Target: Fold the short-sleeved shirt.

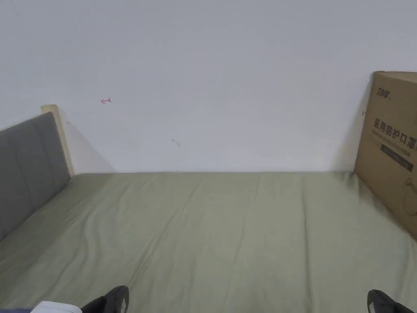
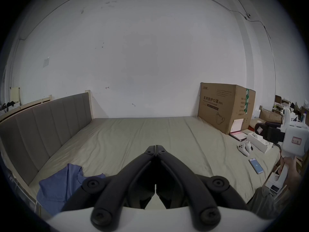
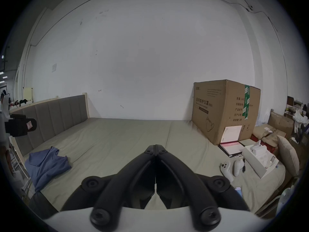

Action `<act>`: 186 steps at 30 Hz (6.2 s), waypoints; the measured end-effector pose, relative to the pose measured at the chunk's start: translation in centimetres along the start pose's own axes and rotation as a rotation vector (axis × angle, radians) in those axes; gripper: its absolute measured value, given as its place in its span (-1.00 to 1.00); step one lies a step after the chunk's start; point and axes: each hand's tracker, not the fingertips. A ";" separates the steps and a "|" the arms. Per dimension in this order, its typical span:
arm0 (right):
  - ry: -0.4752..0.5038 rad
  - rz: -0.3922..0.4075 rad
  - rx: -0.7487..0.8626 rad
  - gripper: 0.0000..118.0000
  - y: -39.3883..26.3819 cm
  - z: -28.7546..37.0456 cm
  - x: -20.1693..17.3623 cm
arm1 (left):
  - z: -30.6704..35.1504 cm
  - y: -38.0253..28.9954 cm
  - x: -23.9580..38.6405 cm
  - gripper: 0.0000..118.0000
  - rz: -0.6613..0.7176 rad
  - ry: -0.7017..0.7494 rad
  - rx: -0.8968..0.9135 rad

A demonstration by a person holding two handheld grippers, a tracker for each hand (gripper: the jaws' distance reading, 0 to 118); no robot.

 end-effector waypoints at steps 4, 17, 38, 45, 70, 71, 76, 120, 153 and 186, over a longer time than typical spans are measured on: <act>0.010 -0.017 -0.020 -1.00 0.2 -0.2 -0.2 | 0.5 0.8 0.3 -1.00 0.009 0.019 0.025; 0.107 0.044 -0.020 -1.00 0.6 -1.6 -4.0 | 2.8 1.3 -2.1 -1.00 0.003 0.102 0.049; 0.414 0.081 -0.151 -1.00 -1.7 -3.1 -12.9 | 1.0 -5.5 -20.1 0.62 0.220 0.291 -0.352; 0.353 0.111 -0.246 -1.00 -3.1 -3.7 -11.3 | -11.2 -13.8 -26.6 0.64 0.294 0.237 -0.652; 0.298 0.066 -0.328 -1.00 -5.0 -3.0 -6.6 | -13.8 0.7 -32.5 -0.92 0.334 0.334 -0.520; 0.289 0.060 -0.329 -1.00 -5.1 -2.9 -6.3 | -13.7 3.3 -32.5 -0.92 0.335 0.356 -0.455; 0.240 0.003 -0.328 -1.00 -5.2 -2.6 -4.6 | -17.0 13.4 -28.0 -0.92 0.114 0.298 -0.332; -0.008 -0.059 -0.246 -1.00 -2.6 2.8 4.4 | -2.6 0.6 4.3 -0.68 -0.088 -0.176 -0.045; -0.109 -0.149 -0.374 -1.00 -7.5 2.7 7.8 | -39.3 -9.9 -1.4 0.55 0.105 -0.185 -0.767; -0.216 -0.558 -0.723 -0.77 -19.3 -3.3 11.2 | -42.8 -13.5 2.0 -0.95 -0.105 -0.061 -0.894</act>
